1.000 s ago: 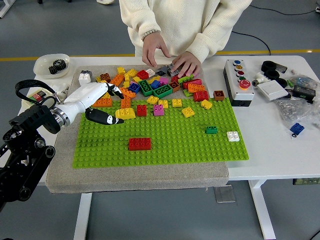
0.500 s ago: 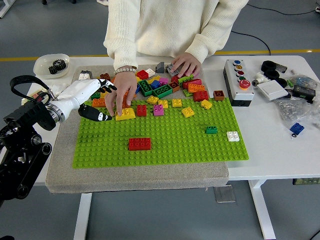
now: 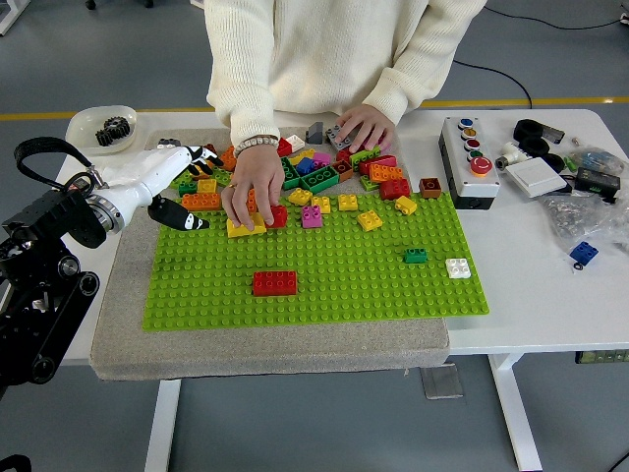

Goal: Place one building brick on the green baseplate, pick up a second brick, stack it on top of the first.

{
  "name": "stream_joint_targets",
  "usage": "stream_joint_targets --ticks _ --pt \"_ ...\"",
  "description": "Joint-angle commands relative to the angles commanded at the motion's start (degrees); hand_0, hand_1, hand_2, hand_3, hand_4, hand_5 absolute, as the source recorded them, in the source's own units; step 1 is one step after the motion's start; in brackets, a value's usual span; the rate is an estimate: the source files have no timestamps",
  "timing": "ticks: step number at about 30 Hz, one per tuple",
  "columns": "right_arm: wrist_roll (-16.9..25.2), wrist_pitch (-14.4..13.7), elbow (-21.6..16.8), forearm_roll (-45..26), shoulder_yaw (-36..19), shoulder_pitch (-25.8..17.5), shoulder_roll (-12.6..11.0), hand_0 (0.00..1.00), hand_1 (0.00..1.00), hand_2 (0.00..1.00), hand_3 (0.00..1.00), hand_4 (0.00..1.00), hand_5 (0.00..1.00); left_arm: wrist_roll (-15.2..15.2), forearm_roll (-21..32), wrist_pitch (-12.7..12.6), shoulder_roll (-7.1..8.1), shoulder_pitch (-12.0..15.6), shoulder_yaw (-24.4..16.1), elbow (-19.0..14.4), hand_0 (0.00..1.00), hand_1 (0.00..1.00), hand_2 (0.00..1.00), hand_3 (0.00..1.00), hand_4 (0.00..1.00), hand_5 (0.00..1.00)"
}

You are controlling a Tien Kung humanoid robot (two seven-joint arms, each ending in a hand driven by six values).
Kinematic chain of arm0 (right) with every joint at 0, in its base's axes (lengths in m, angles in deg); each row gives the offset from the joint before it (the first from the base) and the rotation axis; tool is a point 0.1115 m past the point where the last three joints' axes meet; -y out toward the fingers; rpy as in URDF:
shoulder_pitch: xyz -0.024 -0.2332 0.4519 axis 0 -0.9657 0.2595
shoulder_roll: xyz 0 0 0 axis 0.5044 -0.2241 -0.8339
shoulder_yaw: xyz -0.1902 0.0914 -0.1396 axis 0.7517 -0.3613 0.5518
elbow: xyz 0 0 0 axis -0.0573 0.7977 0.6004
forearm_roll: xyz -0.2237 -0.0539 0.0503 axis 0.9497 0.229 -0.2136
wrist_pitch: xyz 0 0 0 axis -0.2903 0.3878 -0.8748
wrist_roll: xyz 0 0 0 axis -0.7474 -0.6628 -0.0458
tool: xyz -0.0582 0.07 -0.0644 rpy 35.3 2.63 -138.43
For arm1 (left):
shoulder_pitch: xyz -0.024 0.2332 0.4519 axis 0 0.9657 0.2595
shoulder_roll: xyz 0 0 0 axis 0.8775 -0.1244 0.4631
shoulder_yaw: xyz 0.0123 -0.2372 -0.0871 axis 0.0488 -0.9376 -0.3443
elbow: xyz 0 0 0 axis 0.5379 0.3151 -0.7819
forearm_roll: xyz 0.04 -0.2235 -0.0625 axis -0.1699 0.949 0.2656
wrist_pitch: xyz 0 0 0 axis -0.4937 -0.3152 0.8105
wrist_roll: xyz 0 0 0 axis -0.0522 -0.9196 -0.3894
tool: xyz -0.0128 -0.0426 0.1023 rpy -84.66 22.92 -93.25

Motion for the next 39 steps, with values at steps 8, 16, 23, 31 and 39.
stream_joint_targets --ticks 8,16,23,31,39 --pt "0.0 0.0 0.0 0.3 -0.1 0.0 -0.1 0.747 0.655 0.725 0.615 0.847 0.337 1.0 0.0 -1.8 -0.24 -0.5 -0.7 0.4 0.850 0.751 0.695 0.798 0.998 0.009" --pt "0.1 0.0 0.0 0.4 0.1 0.0 0.0 0.747 0.655 0.725 0.615 0.847 0.336 0.7 0.0 -4.2 -0.20 -0.5 -1.1 0.8 0.850 0.713 0.613 0.768 0.998 0.005" --pt "0.1 0.1 0.0 0.7 0.2 -0.1 0.0 0.748 0.656 0.725 0.615 0.847 0.336 0.7 0.0 -6.2 0.06 -0.5 -1.3 0.8 0.824 0.678 0.520 0.688 0.986 0.002" --pt "0.1 0.2 0.0 0.9 0.2 -0.1 0.0 0.747 0.656 0.725 0.614 0.847 0.336 0.8 0.0 -6.8 0.17 -0.5 -1.3 0.7 0.763 0.631 0.480 0.573 0.941 0.002" --pt "0.1 0.1 0.0 0.9 0.2 0.1 -0.1 0.747 0.656 0.725 0.613 0.847 0.336 0.2 0.0 -6.7 0.33 -0.5 -1.4 0.3 0.774 0.648 0.524 0.648 0.961 0.002"
